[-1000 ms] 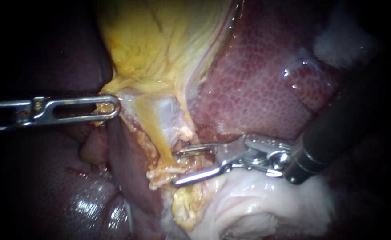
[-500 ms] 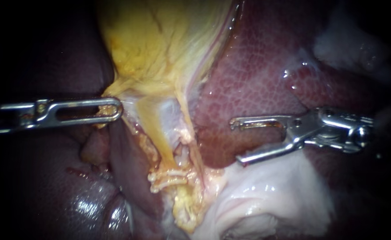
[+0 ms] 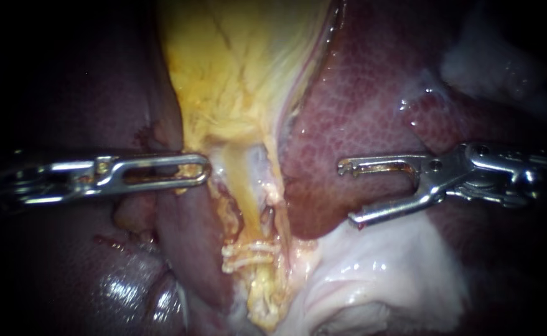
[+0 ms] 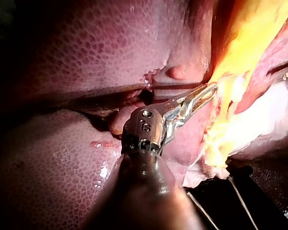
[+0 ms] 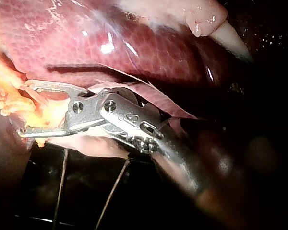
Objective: Going back second clip left tube
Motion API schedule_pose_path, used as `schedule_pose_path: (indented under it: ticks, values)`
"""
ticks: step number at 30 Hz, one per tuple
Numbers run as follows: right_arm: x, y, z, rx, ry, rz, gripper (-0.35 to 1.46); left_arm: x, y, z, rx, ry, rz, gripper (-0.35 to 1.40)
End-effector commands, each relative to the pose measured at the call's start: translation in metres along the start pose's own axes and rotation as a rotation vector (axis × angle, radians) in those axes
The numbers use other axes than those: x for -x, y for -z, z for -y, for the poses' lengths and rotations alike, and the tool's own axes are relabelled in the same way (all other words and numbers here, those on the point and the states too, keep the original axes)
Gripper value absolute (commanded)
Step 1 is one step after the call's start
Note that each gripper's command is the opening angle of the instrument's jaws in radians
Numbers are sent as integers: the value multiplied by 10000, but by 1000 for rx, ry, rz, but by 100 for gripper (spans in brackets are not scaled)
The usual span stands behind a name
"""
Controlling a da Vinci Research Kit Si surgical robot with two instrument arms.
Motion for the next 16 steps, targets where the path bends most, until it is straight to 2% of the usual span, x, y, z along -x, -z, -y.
schedule_pose_path:
  ticks: [1,5,16]
  values:
    - [0,0,1,0,0,0,60,-1,-6,1,1,-1,-5,-35]
    - [-1,0,2,-1,0,0,60,-4,-18,3,1,-4,-15,-35]
    - [-2,0,5,-1,0,0,60,-4,-18,1,0,-5,-16,-35]
